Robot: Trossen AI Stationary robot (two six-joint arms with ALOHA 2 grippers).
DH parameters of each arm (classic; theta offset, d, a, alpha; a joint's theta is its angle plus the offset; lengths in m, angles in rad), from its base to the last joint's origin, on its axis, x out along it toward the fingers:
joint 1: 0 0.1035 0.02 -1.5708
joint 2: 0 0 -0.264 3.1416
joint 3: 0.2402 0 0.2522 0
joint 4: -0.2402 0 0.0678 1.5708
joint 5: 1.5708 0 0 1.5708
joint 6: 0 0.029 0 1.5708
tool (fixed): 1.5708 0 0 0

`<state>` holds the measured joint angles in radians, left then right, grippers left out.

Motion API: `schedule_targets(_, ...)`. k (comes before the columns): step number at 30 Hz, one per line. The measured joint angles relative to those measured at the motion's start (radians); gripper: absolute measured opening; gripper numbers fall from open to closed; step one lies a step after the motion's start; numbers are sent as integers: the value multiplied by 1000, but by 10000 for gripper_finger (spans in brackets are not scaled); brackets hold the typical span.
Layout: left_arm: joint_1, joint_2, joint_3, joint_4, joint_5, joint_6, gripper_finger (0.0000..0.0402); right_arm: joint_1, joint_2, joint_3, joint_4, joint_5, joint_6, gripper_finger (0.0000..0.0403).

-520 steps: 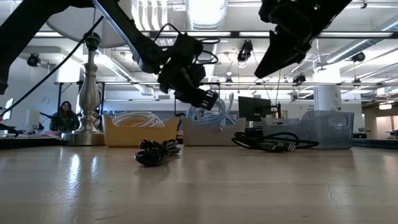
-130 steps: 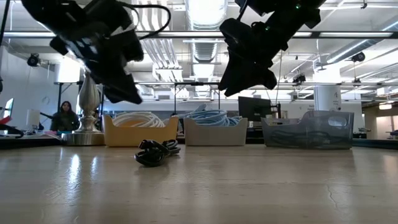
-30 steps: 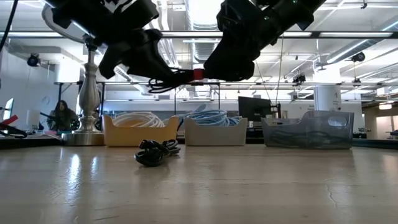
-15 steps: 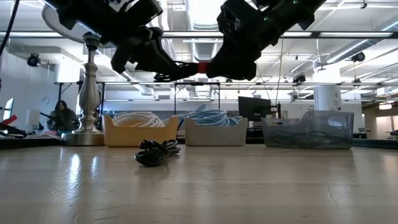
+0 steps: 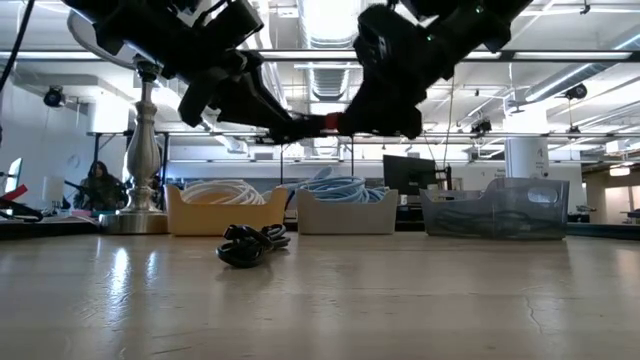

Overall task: Pick & Place USB Port
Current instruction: Put the bottom black charger cable into the black bin

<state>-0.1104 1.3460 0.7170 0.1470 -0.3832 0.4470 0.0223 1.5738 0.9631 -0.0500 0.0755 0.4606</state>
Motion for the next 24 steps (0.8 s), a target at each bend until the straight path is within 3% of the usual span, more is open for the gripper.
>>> schedule_targets(8, 0, 1, 0, 15, 0, -22, 169, 0, 0, -44, -20, 7, 106, 28)
schedule_targets(15, 0, 1, -1, 14, -1, -40, 180, -5, -53, 2, -190, 32, 108, 29)
schedule_targets(19, 0, 1, -2, 12, -2, -42, 179, -5, -123, 54, -475, 253, 129, 29)
schedule_targets(24, 0, 1, -2, 10, -3, -42, 177, -12, -216, 77, -817, 572, 282, 29)
